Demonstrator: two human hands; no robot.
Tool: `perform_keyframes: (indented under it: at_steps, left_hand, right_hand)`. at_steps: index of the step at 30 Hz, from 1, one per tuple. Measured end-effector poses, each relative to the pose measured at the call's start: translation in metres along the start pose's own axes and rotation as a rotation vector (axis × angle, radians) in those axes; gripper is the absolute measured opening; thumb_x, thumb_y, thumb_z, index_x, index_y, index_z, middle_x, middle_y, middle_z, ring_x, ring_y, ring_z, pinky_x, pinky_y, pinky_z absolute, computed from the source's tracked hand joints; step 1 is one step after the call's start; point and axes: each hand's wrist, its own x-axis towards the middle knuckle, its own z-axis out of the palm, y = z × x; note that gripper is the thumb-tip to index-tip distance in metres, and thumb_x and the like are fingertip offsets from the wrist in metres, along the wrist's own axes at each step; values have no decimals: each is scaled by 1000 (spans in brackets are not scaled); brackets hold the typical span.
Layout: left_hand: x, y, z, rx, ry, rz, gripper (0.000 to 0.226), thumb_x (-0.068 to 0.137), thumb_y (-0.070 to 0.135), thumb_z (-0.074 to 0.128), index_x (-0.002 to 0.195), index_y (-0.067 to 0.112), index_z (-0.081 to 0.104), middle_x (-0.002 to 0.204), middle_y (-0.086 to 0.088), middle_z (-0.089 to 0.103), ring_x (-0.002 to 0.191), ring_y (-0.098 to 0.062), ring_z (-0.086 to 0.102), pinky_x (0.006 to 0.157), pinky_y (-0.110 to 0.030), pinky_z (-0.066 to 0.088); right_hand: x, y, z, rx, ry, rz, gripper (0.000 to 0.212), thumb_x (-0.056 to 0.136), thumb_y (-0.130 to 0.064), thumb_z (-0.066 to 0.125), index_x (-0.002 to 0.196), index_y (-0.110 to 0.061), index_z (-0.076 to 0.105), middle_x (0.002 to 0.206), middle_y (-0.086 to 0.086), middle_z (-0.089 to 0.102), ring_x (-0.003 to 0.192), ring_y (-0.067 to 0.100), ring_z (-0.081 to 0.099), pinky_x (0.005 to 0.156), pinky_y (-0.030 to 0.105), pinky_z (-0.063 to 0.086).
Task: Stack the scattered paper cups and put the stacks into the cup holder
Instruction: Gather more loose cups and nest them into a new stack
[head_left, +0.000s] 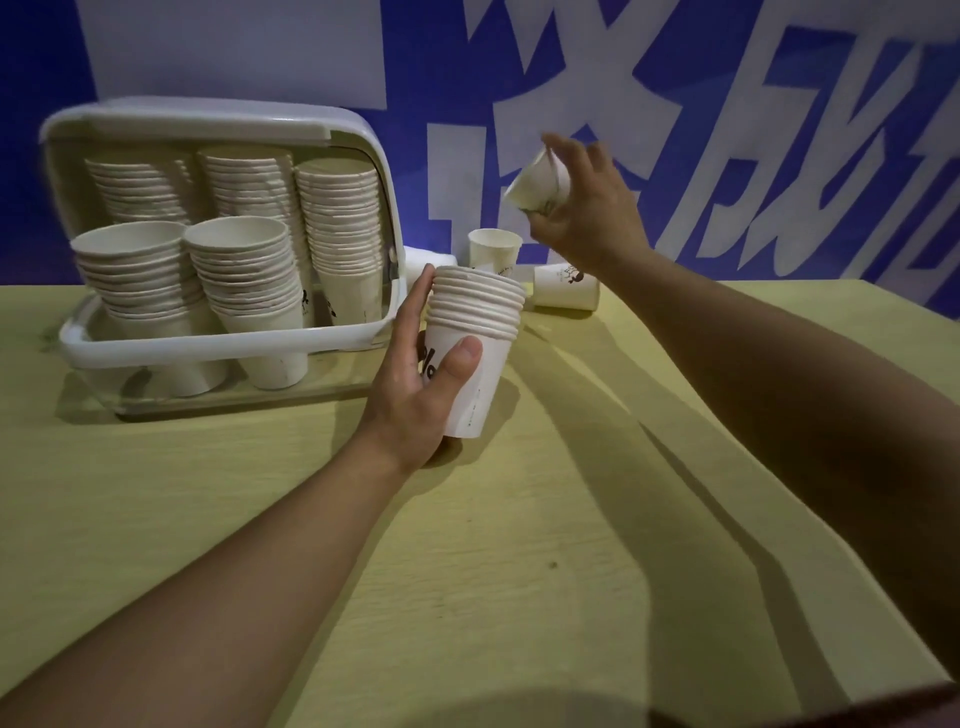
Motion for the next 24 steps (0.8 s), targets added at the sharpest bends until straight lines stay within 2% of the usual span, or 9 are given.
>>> perform_keyframes:
  at_steps: [2,5,6,8,9,11,15,20,24]
  left_hand:
    - [-3,3,1,20,-27,5,78,81,57,63,148,56,25,153,16,43,134,-3,49,112,-36,44]
    - [-7,11,3,58,-83,-7,78,82,56,64,149,57,23,144,30,44,125,11,50,100,-17,47]
    - [-9,12,4,75,-96,-10,79,83,56,64,150,56,23,143,29,46,122,11,53,97,-16,48]
    - [-11,12,5,110,-116,-17,78,81,60,63,149,61,23,143,21,52,120,5,57,98,-27,51]
    - [-12,12,5,125,-128,-17,78,80,61,63,147,63,23,142,22,54,120,4,58,99,-30,51]
    - [-13,13,6,170,-165,-6,79,80,62,62,148,63,21,136,36,52,121,8,56,99,-23,48]
    - [-15,20,10,257,-214,41,79,82,61,60,150,60,19,126,53,46,119,15,52,92,-5,43]
    - [-16,17,15,253,-195,39,81,82,61,61,150,60,18,127,38,56,116,6,60,92,-17,50]
    - [-13,16,13,176,-100,23,83,81,63,59,152,56,17,135,30,50,118,7,56,91,-22,51]
  right_hand:
    - [-20,-15,-15,282,108,92,81,82,-35,79,149,-28,34,140,4,47,119,19,54,93,29,55]
    - [-65,-38,-39,634,195,225,76,88,-28,75,149,-26,30,129,1,49,101,14,62,77,26,61]
    - [-82,-45,-46,709,201,267,74,89,-27,74,148,-26,29,128,2,49,99,15,63,75,26,61]
    - [-112,-55,-55,817,200,321,71,91,-28,71,147,-28,28,128,5,51,100,17,64,73,26,60]
    - [-124,-60,-58,869,197,338,68,91,-29,71,146,-30,29,127,5,52,100,17,64,72,25,59]
    - [-139,-70,-61,965,177,362,64,92,-29,70,141,-34,29,126,5,53,98,14,66,73,24,58]
    - [-146,-85,-62,1022,122,297,67,88,-31,74,137,-39,29,129,6,52,99,13,68,77,30,60]
    - [-155,-86,-51,1008,51,302,62,87,-39,73,135,-39,34,129,-1,53,108,11,64,83,32,60]
    - [-161,-79,-37,939,-21,312,44,91,-44,67,127,-27,50,125,-6,59,110,8,61,83,27,57]
